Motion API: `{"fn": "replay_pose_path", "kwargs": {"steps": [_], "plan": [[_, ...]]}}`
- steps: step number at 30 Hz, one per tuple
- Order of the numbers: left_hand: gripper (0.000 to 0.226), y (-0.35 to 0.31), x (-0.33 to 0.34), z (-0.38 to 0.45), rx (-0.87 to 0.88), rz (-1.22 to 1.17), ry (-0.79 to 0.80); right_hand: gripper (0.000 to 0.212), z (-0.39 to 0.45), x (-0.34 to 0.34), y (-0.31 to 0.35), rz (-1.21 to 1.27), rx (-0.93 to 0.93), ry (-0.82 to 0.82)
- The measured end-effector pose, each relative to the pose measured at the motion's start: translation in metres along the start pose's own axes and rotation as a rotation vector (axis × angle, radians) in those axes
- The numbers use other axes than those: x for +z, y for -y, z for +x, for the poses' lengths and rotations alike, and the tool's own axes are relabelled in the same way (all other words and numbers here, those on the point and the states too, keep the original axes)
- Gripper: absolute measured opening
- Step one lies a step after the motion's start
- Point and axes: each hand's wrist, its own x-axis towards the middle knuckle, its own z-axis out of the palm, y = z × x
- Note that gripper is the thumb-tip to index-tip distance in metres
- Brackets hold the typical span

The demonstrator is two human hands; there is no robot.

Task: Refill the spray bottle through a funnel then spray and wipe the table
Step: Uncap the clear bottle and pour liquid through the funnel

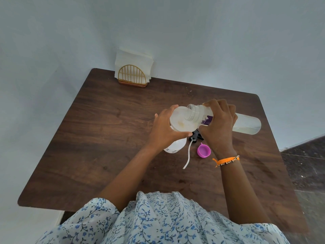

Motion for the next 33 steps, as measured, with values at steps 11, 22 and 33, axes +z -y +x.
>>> {"fn": "replay_pose_path", "kwargs": {"steps": [11, 22, 33], "plan": [[0.090, 0.0010, 0.0008, 0.0008, -0.001, 0.001, 0.007, 0.051, -0.0001, 0.0017, -0.0025, 0.006, 0.022, 0.001], [0.089, 0.0033, 0.0019, 0.0015, -0.002, 0.007, -0.002, 0.050, 0.0004, 0.0015, -0.0019, -0.010, 0.023, 0.007], [0.090, 0.0049, 0.0031, 0.0021, 0.011, -0.009, -0.007, 0.049, 0.0009, 0.0010, -0.0016, -0.019, 0.033, 0.023]]}}
